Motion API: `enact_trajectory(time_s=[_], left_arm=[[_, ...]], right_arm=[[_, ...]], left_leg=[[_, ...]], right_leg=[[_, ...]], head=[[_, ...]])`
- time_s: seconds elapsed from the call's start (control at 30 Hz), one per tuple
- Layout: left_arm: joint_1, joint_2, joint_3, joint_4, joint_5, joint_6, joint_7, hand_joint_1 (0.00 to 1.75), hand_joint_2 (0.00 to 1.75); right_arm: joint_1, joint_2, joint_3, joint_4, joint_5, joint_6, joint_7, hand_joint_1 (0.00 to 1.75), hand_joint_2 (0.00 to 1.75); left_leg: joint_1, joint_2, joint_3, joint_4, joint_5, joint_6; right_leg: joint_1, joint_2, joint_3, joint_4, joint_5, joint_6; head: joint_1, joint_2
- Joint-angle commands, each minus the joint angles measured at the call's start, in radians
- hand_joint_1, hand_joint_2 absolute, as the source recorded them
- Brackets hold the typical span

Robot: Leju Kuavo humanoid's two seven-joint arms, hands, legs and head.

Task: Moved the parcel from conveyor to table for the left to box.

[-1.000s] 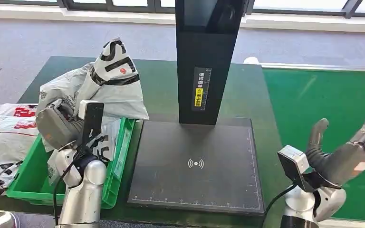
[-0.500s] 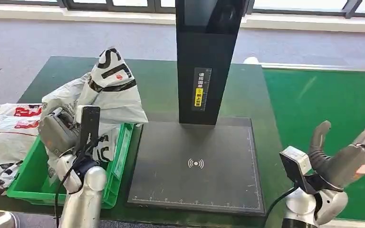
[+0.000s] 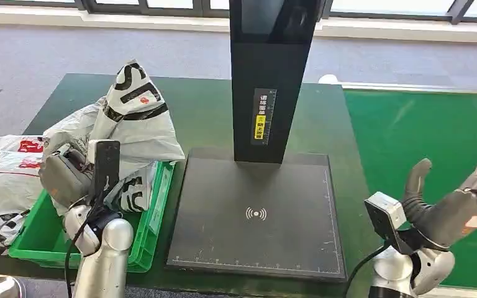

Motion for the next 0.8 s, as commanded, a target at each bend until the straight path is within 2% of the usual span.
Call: enact_trajectory(time_s=[0.03, 0.17, 0.2, 0.3, 0.33, 0.6, 0.8], left_arm=[[0.068, -0.051, 0.146, -0.092, 0.108, 0.002, -0.097, 1.75, 1.75], [0.061, -0.051, 0.114, -0.076, 0.088, 0.002, -0.091, 1.75, 1.75], [0.06, -0.051, 0.116, -0.089, 0.063, 0.002, -0.082, 0.0, 1.75], [0.054, -0.051, 0.111, -0.058, 0.053, 0.002, -0.091, 0.0, 1.75], [0.052, -0.051, 0.119, -0.061, 0.06, 0.002, -0.093, 0.0, 0.0], [0.057, -0.051, 0.238, -0.14, 0.232, 0.002, -0.191, 0.0, 0.0], [0.051, -0.051, 0.241, -0.131, 0.236, 0.002, -0.186, 0.0, 0.0]], right_arm=[[0.036, 0.003, -0.011, 0.004, -0.035, 0.002, -0.001, 0.0, 1.75], [0.045, -0.01, -0.007, 0.009, -0.043, 0.002, 0.001, 0.0, 1.75], [0.046, -0.012, -0.005, 0.013, -0.047, 0.002, -0.004, 0.0, 1.75], [0.047, -0.011, -0.015, 0.023, -0.063, 0.002, -0.024, 0.0, 1.75], [0.045, -0.012, -0.015, 0.027, -0.067, 0.002, -0.027, 0.0, 1.75], [0.027, -0.016, -0.012, 0.066, -0.07, 0.002, -0.034, 0.0, 1.75], [0.027, -0.011, -0.02, 0.069, -0.064, 0.002, -0.034, 0.0, 1.75]], left_leg=[[0.0, 0.004, 0.006, -0.005, -0.001, -0.001], [0.0, 0.001, 0.003, -0.002, -0.001, 0.0], [0.0, 0.0, 0.003, -0.002, 0.0, 0.0], [0.0, 0.001, 0.004, -0.004, 0.0, 0.0], [0.0, 0.0, 0.002, -0.002, 0.0, 0.0], [0.0, 0.004, 0.005, -0.004, -0.001, -0.001], [0.0, 0.002, 0.005, -0.004, -0.001, -0.001]], right_leg=[[0.0, 0.003, 0.005, -0.005, 0.0, -0.002], [0.0, -0.001, 0.002, -0.002, -0.001, -0.001], [0.001, -0.001, 0.004, -0.003, -0.001, -0.001], [0.0, 0.0, 0.005, -0.004, 0.0, -0.001], [0.0, -0.001, 0.003, -0.002, -0.001, -0.001], [0.001, 0.002, 0.004, -0.004, 0.0, -0.002], [0.001, 0.0, 0.005, -0.005, 0.0, -0.002]], head=[[0.0, 0.0], [0.0, 0.0], [0.0, 0.0], [0.0, 0.0], [0.0, 0.0], [0.0, 0.0], [0.0, 0.0]])
